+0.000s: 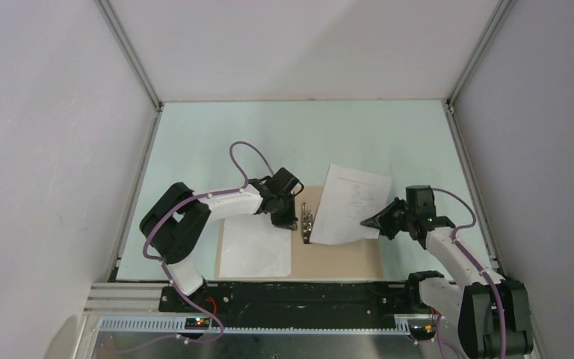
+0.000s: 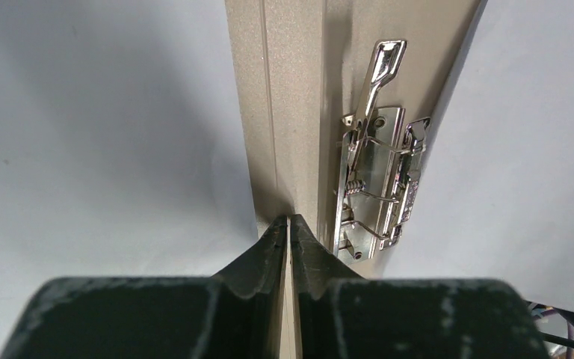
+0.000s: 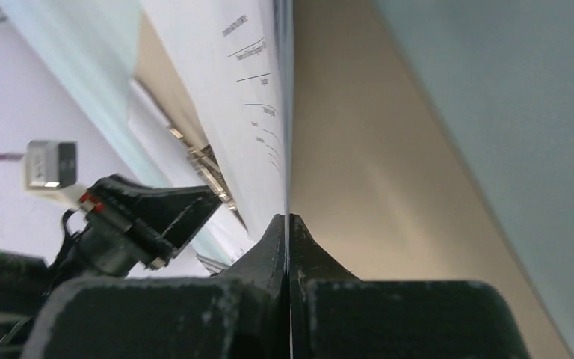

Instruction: Put the files into the folder

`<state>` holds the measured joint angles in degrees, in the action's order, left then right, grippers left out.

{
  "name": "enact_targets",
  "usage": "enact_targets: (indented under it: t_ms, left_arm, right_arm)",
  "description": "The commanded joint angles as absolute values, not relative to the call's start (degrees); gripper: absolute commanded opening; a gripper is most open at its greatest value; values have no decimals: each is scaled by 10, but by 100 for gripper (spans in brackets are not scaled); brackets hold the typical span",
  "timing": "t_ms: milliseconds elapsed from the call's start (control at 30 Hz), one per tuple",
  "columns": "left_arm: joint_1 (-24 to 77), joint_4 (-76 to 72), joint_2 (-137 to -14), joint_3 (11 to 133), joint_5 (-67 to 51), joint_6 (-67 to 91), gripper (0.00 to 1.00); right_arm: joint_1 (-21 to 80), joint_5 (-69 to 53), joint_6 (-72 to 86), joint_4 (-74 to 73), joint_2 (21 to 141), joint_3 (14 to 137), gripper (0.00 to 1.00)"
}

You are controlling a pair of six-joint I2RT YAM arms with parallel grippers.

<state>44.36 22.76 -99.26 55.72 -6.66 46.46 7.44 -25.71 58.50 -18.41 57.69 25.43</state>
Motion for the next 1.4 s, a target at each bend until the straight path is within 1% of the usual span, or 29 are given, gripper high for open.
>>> enact_targets:
  t_ms: [0,267,567,667,1067,1367]
  left_arm:
    - [450,258,-1016,536,-48,445,12]
    - [451,257,-1017,536,-48,446,12]
    - [450,257,-1017,533,-48,445,12]
    - [451,257,-1017,532,-48,445,12]
    - [450,257,-1017,533,-49,445,11]
    - [451,258,-1018,533,-49,444,12]
  right_arm:
    - [50,-264,574,-173,568,238,0]
    - [91,-234,564,-166,605,223,0]
    - [86,-183,548,-195,587,213,0]
    - [88,-186,538,-195,601,215,0]
    - [187,-140,557,-183,639,220,0]
    - [236,-42,502,-283,645,278,0]
